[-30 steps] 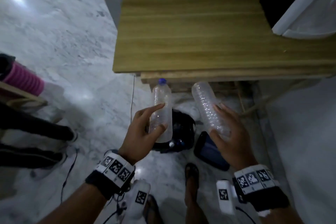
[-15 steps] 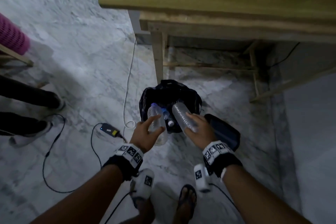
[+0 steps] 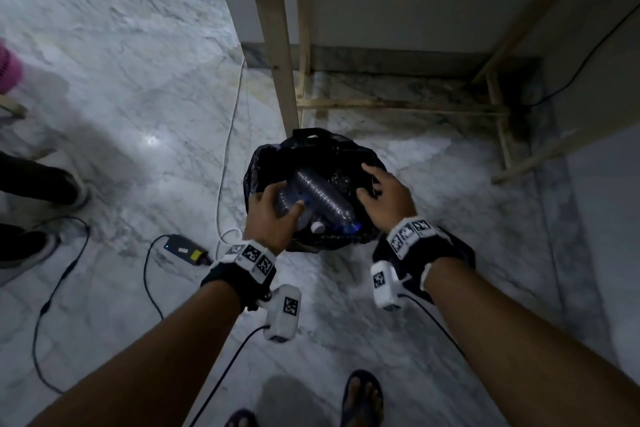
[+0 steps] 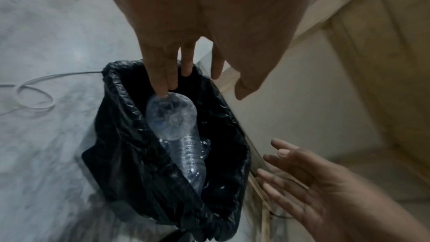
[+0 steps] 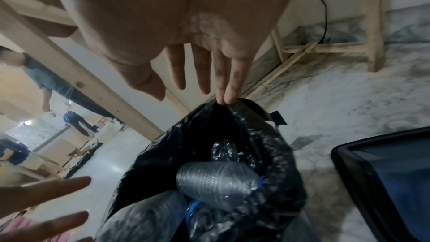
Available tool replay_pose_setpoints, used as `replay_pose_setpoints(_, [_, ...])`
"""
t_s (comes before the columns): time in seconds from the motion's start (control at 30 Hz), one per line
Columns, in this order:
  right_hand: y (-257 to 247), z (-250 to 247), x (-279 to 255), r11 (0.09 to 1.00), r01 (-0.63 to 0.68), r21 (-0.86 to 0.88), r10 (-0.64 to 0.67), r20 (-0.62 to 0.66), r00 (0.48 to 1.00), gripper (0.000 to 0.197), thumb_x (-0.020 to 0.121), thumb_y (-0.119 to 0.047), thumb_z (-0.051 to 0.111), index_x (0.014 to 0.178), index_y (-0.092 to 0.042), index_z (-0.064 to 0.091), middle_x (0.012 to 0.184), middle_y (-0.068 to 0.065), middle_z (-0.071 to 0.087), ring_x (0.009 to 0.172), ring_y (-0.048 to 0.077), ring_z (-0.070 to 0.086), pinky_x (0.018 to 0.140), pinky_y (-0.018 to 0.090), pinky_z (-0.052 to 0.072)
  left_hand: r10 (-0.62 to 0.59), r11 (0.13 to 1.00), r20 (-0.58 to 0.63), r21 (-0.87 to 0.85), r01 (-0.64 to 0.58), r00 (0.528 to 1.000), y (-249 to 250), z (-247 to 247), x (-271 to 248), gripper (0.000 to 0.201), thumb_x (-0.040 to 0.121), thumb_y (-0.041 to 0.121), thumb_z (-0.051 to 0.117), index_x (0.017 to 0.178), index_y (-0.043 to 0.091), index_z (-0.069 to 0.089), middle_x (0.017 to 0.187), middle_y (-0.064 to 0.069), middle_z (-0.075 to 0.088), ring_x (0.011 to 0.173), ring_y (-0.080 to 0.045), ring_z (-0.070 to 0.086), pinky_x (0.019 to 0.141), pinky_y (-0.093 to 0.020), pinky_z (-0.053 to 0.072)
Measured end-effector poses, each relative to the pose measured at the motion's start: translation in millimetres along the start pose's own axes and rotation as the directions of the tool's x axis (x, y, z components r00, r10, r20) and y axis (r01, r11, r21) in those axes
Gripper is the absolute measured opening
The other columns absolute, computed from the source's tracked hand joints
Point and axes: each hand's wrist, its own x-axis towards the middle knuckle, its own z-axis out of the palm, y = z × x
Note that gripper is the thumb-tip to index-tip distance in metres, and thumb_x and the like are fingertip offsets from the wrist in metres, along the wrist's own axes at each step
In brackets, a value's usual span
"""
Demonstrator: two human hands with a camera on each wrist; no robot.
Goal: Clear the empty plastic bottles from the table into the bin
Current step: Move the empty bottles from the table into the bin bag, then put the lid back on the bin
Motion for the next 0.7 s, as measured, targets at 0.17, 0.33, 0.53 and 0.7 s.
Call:
replay_pose_setpoints(0.17, [57.5, -21.0, -25.9, 0.999, -0.019, 0.049, 0.027, -0.183, 0.983, 0.047, 0.087, -0.021, 0.062, 0.133, -0.024, 0.058, 0.132, 0.003, 0.061, 0.117, 0.021, 0.060, 0.097, 0.032, 0.049, 0.303, 0.953, 0.046, -0.015, -0.303, 0.952, 14.3, 21.8, -15.7, 0.040, 0.086, 0.033, 0.067, 0.126, 0.031, 0.061, 0.116, -0.002, 0.053, 0.093, -0.003, 0.060, 0.085, -0.022, 0.051])
replay_pose_setpoints(0.33, [124.4, -42.2, -53.5, 0.983, -0.126, 0.132, 0.164, -0.338, 0.927, 0.043, 0.089, -0.020, 0.060, 0.133, -0.024, 0.057, 0.137, 0.003, 0.058, 0.117, 0.022, 0.059, 0.089, 0.028, 0.046, 0.482, 0.875, 0.249, -0.101, -0.473, 0.840, 25.5, 97.3, -33.7, 0.037, 0.089, 0.029, 0.066, 0.126, 0.023, 0.064, 0.113, -0.002, 0.061, 0.099, -0.008, 0.065, 0.080, -0.011, 0.052])
replay_pose_setpoints(0.53, [221.2, -50.3, -70.7, 0.947, -0.188, 0.260, 0.299, -0.503, 0.811, 0.043, 0.088, -0.021, 0.061, 0.131, -0.023, 0.058, 0.136, 0.003, 0.059, 0.115, 0.022, 0.061, 0.096, 0.034, 0.049, 0.501, 0.854, 0.426, -0.103, -0.509, 0.753, -4.2, 211.9, -40.2, 0.042, 0.086, 0.038, 0.063, 0.125, 0.022, 0.063, 0.113, -0.005, 0.066, 0.101, -0.017, 0.066, 0.085, -0.023, 0.053])
replay_pose_setpoints(0.7, [322.5, -37.8, -72.8, 0.907, -0.231, 0.352, 0.405, -0.579, 0.708, 0.046, 0.088, -0.031, 0.065, 0.132, -0.023, 0.056, 0.136, 0.005, 0.057, 0.120, 0.024, 0.056, 0.091, 0.025, 0.041, 0.420, 0.888, 0.488, -0.049, -0.457, 0.765, -45.6, 306.0, -6.9, 0.045, 0.086, 0.042, 0.064, 0.128, 0.027, 0.058, 0.124, -0.007, 0.062, 0.112, -0.023, 0.063, 0.096, -0.037, 0.052])
